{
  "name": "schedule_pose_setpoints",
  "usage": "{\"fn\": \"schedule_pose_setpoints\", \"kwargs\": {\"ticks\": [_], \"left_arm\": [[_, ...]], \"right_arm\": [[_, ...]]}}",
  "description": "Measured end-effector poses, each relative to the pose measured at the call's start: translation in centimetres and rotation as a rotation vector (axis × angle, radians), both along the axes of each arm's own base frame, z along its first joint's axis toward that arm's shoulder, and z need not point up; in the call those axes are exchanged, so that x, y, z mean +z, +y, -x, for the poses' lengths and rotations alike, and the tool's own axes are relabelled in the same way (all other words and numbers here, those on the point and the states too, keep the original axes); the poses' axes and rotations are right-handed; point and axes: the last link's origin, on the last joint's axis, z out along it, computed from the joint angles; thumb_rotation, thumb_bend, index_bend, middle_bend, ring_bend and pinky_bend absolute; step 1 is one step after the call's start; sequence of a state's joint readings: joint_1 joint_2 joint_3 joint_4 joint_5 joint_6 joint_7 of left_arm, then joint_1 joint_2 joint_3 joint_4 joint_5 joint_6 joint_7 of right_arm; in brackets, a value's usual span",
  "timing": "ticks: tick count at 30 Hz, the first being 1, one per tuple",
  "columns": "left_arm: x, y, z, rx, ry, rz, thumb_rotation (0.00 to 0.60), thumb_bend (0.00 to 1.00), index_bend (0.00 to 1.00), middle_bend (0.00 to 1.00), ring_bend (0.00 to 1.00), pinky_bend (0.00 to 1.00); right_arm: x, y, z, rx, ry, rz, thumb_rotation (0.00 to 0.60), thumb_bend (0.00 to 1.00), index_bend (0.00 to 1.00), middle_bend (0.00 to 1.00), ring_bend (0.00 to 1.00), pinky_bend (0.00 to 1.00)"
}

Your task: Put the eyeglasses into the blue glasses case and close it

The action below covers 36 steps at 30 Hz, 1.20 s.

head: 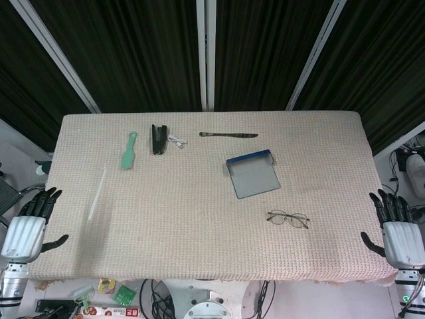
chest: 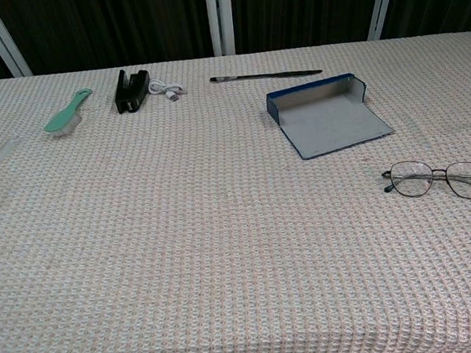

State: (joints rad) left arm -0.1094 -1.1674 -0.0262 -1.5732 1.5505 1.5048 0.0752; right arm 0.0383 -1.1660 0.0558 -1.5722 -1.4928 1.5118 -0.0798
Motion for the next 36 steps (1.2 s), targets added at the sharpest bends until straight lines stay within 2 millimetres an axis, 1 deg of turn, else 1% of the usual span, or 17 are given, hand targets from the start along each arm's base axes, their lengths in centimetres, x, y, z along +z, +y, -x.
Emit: {"fn": "schedule_pose_setpoints", "kwargs": {"ticks": [10, 15, 19, 23, 25, 27, 30, 36], "left_arm": [[-0.4, -0.5, 0.6, 0.017, -0.007, 0.018, 0.600, 0.00, 0.08, 0.08, 0.08, 0.23], [-0.3, -0.4, 0.7, 0.016, -0.007, 0.025, 0.600, 0.00, 0.08, 0.08, 0.08, 0.23], [-0.1, -0.3, 0.7, 0.016, 0.002, 0.021, 0.600, 0.00, 0.08, 0.08, 0.08, 0.23], [-0.1, -0.4, 0.9, 0.027, 0.016, 0.027, 0.600, 0.00, 0.08, 0.08, 0.08, 0.23], [-0.2, -0.5, 1.0, 0.033, 0.009, 0.031, 0.600, 0.00, 0.08, 0.08, 0.08, 0.23], [-0.4, -0.5, 1.0, 0.035, 0.003, 0.031, 0.600, 0.00, 0.08, 0.08, 0.08, 0.23], [-0.7, -0.5, 1.0, 0.036, -0.002, 0.034, 0.600, 0.00, 0.08, 0.08, 0.08, 0.23], [-1.2, -0.2, 1.1, 0.036, -0.012, 0.048, 0.600, 0.00, 0.08, 0.08, 0.08, 0.23]], "right_arm": [[-0.3, -0.1, -0.2, -0.003, 0.021, -0.018, 0.600, 0.17, 0.00, 0.00, 0.00, 0.00], [-1.2, -0.4, -0.7, -0.022, 0.010, -0.047, 0.600, 0.17, 0.00, 0.00, 0.00, 0.00], [-2.3, -1.5, -1.3, -0.023, -0.020, -0.076, 0.600, 0.18, 0.00, 0.00, 0.00, 0.00], [-3.5, -3.2, -2.1, -0.015, -0.013, -0.128, 0.600, 0.18, 0.00, 0.00, 0.00, 0.00], [-4.1, -4.0, -2.6, -0.016, -0.010, -0.152, 0.600, 0.18, 0.01, 0.00, 0.00, 0.00], [-4.9, -4.8, -3.4, -0.011, -0.016, -0.175, 0.600, 0.18, 0.05, 0.00, 0.00, 0.00], [-5.9, -5.3, -4.2, -0.006, -0.015, -0.201, 0.600, 0.18, 0.10, 0.00, 0.00, 0.00], [-8.4, -5.8, -5.1, -0.042, -0.041, -0.241, 0.600, 0.18, 0.15, 0.00, 0.00, 0.00]]}}
